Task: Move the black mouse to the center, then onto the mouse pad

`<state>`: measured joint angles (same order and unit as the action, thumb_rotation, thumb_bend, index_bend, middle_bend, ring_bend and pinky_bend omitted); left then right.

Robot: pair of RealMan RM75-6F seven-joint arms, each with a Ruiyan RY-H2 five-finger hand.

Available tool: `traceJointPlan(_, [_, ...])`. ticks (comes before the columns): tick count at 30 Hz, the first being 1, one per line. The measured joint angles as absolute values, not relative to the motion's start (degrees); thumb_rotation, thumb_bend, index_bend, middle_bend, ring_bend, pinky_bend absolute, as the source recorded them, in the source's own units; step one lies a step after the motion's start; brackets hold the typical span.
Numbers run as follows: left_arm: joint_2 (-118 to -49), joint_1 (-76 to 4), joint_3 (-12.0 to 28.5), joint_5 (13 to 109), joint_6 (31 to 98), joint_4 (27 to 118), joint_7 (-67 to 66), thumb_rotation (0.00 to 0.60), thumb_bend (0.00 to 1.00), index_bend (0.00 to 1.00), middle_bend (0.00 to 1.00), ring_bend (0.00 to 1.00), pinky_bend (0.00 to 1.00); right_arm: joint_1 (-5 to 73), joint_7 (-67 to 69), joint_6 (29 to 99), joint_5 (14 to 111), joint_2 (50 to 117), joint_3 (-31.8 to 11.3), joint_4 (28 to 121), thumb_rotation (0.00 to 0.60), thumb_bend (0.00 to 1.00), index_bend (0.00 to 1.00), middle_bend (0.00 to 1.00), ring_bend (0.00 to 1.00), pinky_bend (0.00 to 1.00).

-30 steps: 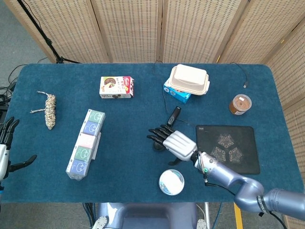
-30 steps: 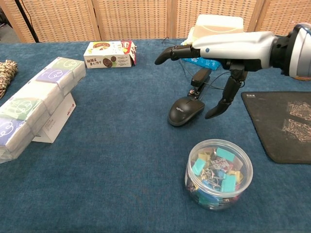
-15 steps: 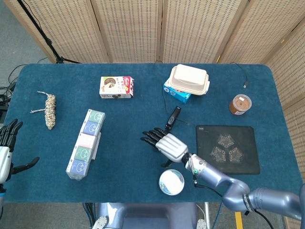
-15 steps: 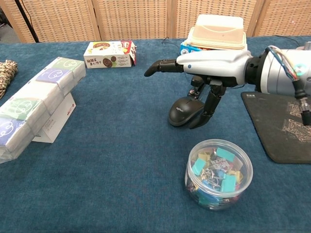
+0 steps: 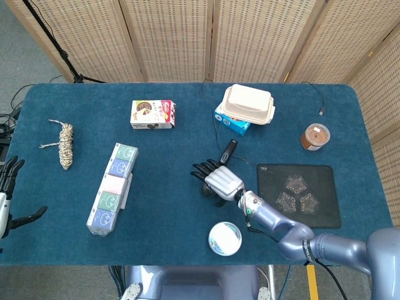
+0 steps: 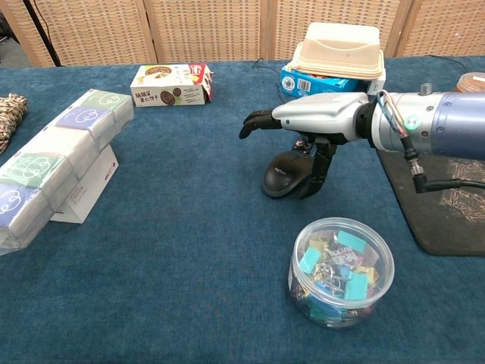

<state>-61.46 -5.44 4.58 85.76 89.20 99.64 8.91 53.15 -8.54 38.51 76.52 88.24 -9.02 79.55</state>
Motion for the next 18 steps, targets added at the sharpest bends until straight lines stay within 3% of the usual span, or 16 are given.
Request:
traceJointPlan(12, [-61.1, -5.3, 4.7, 85.5, 88.7, 99.6, 9.8, 0.6, 0.13, 0.0, 0.0, 0.0, 0.0, 54.9, -10.4, 38.1, 76.0, 92.4, -7.9, 73.9, 0.6, 0.0, 0.2, 0.11, 0.0, 0.13])
traceJointPlan(18, [-60.9, -5.2, 4.7, 85.7, 88.6, 99.5, 10.3, 0.6, 0.13, 0.0, 0.0, 0.0, 0.0, 55.3, -10.2, 38.0, 75.9, 93.8, -7.7, 70.7, 0.6, 0.0, 0.28, 0.2, 0.07, 0.2])
